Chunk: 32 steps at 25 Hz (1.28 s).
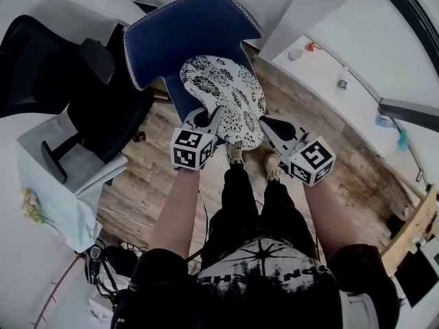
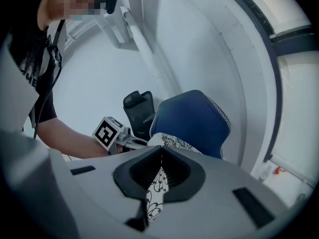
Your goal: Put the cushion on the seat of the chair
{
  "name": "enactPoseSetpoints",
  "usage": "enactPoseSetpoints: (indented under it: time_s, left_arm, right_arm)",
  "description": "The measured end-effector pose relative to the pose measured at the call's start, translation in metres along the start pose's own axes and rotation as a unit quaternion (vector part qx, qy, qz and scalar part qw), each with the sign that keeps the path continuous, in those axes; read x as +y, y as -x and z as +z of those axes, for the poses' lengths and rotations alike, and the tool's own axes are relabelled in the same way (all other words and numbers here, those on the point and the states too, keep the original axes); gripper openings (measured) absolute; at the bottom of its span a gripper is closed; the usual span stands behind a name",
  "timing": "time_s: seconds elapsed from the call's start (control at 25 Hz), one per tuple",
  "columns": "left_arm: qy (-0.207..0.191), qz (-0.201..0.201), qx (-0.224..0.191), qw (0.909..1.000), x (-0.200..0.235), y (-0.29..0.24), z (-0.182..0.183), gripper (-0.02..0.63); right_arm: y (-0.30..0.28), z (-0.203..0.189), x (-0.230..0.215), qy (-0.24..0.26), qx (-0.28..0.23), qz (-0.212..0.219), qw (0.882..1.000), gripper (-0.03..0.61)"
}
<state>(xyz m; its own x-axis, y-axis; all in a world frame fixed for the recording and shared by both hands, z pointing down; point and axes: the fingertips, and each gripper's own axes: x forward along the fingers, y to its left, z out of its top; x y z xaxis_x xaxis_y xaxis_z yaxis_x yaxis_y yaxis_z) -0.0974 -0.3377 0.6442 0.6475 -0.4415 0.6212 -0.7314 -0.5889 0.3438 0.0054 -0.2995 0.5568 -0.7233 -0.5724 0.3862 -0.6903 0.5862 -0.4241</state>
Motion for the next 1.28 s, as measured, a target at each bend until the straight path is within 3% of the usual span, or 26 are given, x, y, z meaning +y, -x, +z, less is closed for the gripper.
enactPoseSetpoints:
  time_s: [0.28,0.8,1.28]
  left_arm:
    - [0.042,0.039,0.022,0.9981,0.052,0.017,-0.06,0.021]
    - [0.063,0.086,0.077,0.9912,0.122,0.0,-0.149,0.023]
    - [0.092,0.13,0.116,0.9804,0.176,-0.012,-0.22,0.023]
  right_arm:
    - [-0.046,-0.024,0.011,0.011,0.016,0.031,0.999,0.018]
    - [-0.134,-0.077,0.037,0.028,0.048,0.111,0.992,0.018]
    - [-0.164,-0.118,0.034,0.026,0.066,0.132,0.989,0.018]
